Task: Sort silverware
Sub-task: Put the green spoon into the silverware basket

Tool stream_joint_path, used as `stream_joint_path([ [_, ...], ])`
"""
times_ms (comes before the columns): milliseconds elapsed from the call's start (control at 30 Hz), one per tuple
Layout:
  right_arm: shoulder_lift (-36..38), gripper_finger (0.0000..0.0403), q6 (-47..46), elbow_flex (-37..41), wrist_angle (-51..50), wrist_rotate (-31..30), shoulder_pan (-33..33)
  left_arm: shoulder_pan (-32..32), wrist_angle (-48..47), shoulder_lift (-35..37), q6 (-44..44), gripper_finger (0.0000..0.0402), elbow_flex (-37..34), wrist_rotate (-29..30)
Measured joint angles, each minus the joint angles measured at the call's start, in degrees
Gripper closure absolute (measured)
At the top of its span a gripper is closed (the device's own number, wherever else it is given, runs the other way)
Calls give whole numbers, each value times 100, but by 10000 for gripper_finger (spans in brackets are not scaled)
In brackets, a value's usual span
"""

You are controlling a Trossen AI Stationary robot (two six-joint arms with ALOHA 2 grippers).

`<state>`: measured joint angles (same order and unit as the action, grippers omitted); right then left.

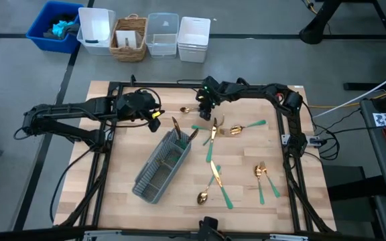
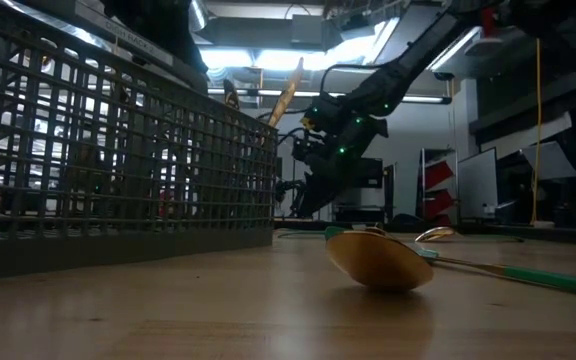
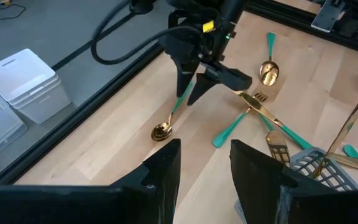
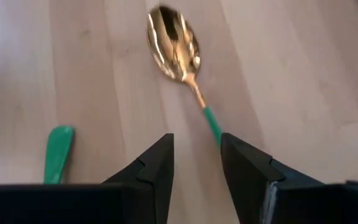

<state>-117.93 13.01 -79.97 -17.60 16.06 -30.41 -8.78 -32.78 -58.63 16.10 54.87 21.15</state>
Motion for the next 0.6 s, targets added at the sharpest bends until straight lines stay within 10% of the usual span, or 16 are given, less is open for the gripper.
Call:
stream_joint_path([
  [600, -9, 269, 16, -81, -499, -934, -9, 2, -1, 0, 50, 273, -2, 0],
])
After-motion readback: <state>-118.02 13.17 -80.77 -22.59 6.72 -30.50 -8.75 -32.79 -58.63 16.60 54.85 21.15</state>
